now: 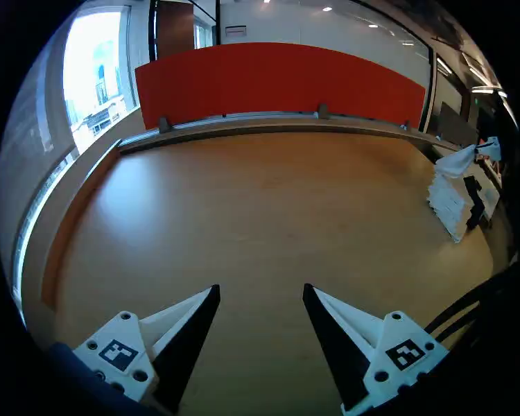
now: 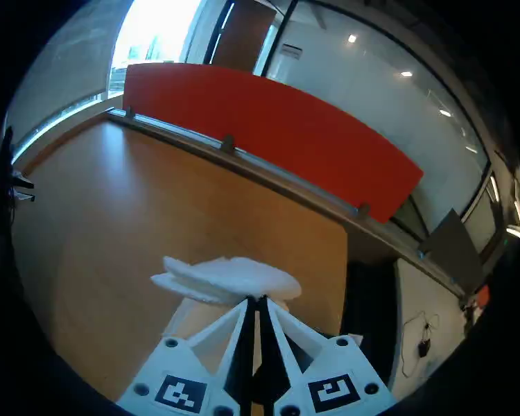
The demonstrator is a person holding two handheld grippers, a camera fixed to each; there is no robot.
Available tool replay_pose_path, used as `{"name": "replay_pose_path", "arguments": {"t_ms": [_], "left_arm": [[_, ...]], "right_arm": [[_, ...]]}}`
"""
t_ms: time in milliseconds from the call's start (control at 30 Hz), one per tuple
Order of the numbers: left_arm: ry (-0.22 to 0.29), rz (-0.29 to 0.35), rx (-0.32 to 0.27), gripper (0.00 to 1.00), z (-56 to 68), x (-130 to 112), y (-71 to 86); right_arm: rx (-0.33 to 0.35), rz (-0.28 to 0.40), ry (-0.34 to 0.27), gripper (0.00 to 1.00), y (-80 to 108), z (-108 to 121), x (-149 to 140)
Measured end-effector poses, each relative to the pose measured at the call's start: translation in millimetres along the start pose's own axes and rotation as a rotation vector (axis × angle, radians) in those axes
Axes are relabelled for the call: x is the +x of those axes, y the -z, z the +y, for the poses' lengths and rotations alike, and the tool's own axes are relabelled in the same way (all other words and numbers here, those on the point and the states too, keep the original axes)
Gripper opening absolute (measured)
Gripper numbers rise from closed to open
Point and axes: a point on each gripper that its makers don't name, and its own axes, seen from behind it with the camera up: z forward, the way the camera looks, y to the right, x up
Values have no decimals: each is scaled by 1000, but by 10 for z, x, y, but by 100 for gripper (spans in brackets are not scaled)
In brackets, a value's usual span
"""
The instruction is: Fold towel
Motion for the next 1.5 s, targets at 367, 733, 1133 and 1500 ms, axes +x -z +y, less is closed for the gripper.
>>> {"name": "replay_pose_path", "arguments": {"t_ms": [367,733,1133,1500], "left_arm": [[-9,-6,-2,88,-10,-47,36],[-11,-9,-2,88,-7,-83,56],[-10,-11,6,88,-52,-114,85],[-19,-12,9,88,-74,-134,102]], "right_arm": [[-26,-66,-68,4,-13,15,-476],[-56,-130,-96,4,-76,88,-776],[-71,-191,-139,4,-185,88,-1057],[-92,-262,-224,4,-393,-2,-1451]]}}
